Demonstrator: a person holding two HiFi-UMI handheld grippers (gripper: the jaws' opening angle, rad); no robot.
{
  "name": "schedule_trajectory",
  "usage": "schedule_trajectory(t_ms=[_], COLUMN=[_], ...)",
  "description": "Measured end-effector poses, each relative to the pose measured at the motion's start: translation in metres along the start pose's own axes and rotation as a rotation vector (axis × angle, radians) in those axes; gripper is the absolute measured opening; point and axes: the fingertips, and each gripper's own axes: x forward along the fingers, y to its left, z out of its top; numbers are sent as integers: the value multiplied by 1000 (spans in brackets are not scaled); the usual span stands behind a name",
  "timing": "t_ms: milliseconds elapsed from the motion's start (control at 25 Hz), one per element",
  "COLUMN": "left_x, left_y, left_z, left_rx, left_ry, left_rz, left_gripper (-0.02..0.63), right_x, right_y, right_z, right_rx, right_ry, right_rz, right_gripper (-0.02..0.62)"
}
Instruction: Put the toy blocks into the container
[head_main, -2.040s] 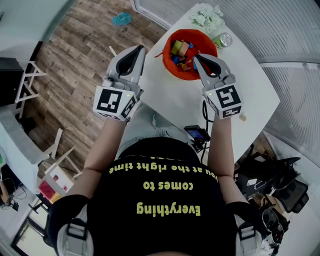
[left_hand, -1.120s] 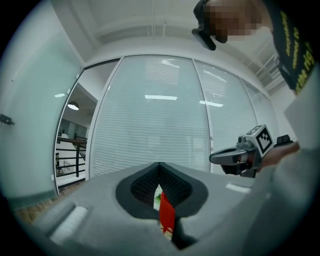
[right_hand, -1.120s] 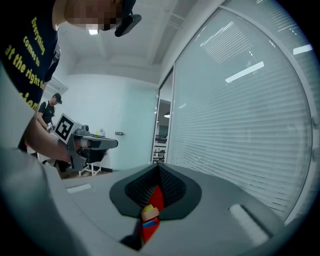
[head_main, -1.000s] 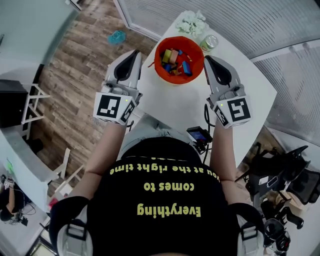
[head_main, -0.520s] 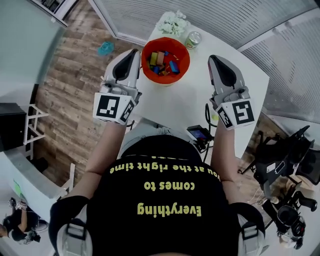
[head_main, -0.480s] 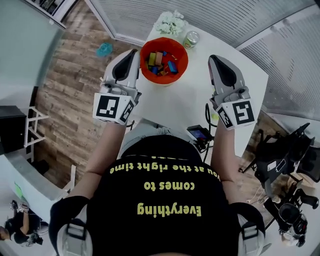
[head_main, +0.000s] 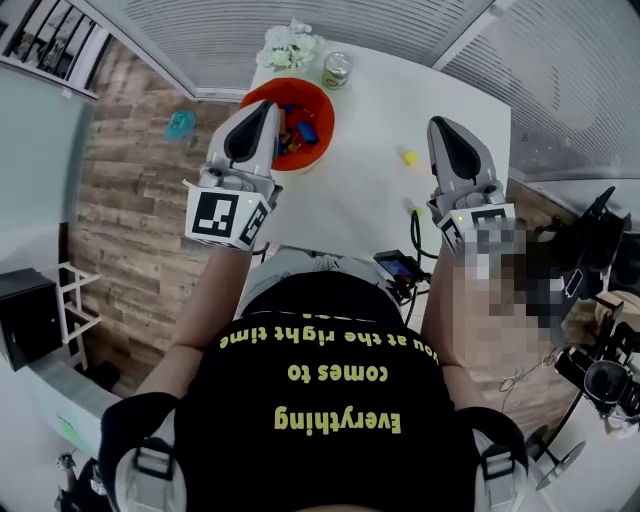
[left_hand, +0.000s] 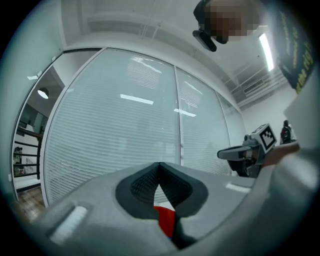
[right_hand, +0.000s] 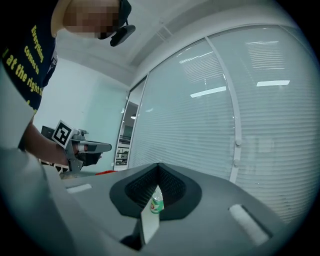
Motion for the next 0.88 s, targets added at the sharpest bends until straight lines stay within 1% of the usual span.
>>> schedule_trajectory(t_ms=[360,640,880], left_x=[18,27,36], left_y=[-45,-75,-88], left_z=[-12,-22,-38], left_rx=[-22,-39,-56], left_ry=[23,47,77], left_rz=[-121,-193,-242], left_gripper=[-3,-3,-3], right_x=[-53,-84,-95], right_y=[-18,-27,-29], right_z=[-14,-37,-62], right_rx=[23,65,89], right_ry=[40,102,153], right_rz=[-121,-179,-216], right_gripper=[6,8,6])
